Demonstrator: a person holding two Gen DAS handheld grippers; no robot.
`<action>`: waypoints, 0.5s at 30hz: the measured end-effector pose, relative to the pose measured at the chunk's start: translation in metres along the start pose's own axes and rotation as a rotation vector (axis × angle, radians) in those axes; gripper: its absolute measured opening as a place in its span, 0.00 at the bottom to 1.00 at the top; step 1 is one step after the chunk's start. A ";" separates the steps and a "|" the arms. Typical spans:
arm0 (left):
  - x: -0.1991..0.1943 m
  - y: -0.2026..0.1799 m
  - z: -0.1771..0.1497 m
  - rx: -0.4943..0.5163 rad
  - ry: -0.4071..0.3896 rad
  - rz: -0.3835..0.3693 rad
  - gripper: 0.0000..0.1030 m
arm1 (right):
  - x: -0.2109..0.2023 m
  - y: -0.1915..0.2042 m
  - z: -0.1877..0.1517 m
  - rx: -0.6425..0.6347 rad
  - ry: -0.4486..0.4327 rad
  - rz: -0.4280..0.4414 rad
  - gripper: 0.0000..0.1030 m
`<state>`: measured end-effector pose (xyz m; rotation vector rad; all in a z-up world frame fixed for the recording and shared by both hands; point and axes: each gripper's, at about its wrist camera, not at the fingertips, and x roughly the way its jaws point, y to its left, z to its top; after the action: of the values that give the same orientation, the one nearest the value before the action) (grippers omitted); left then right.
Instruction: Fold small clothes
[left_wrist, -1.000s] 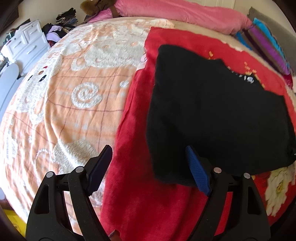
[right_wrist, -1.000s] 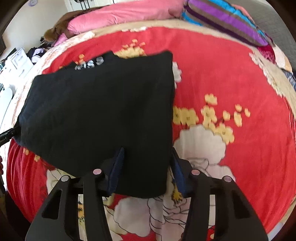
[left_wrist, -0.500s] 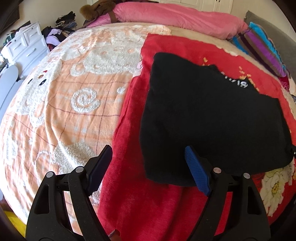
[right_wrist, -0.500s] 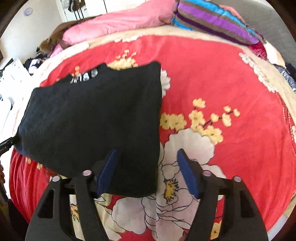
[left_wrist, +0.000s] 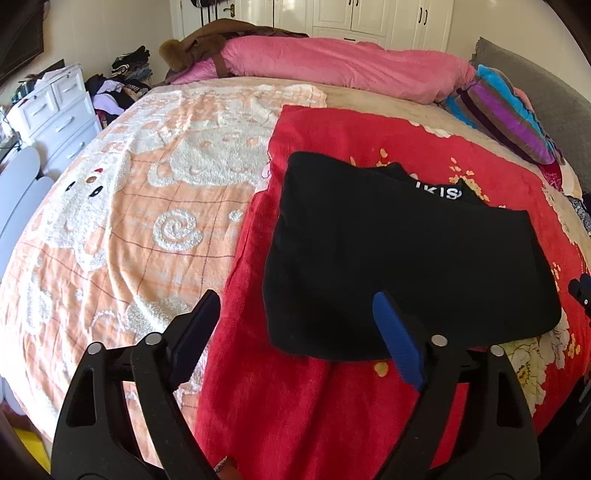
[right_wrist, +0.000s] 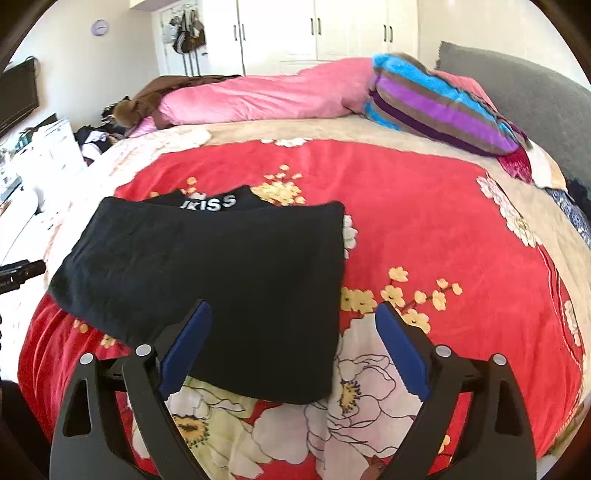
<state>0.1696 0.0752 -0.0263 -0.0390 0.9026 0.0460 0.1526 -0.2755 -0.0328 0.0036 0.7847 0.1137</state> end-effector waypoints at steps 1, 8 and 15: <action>-0.002 0.000 0.000 0.001 -0.003 0.002 0.76 | -0.001 0.002 0.000 -0.006 -0.005 0.001 0.91; -0.011 0.001 0.002 -0.004 -0.024 0.009 0.89 | -0.021 0.031 0.005 -0.095 -0.072 0.022 0.92; -0.007 0.014 0.005 -0.038 -0.034 0.021 0.91 | -0.035 0.078 0.004 -0.244 -0.128 0.054 0.93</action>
<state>0.1684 0.0893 -0.0178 -0.0645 0.8681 0.0831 0.1224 -0.2016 -0.0018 -0.1979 0.6393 0.2574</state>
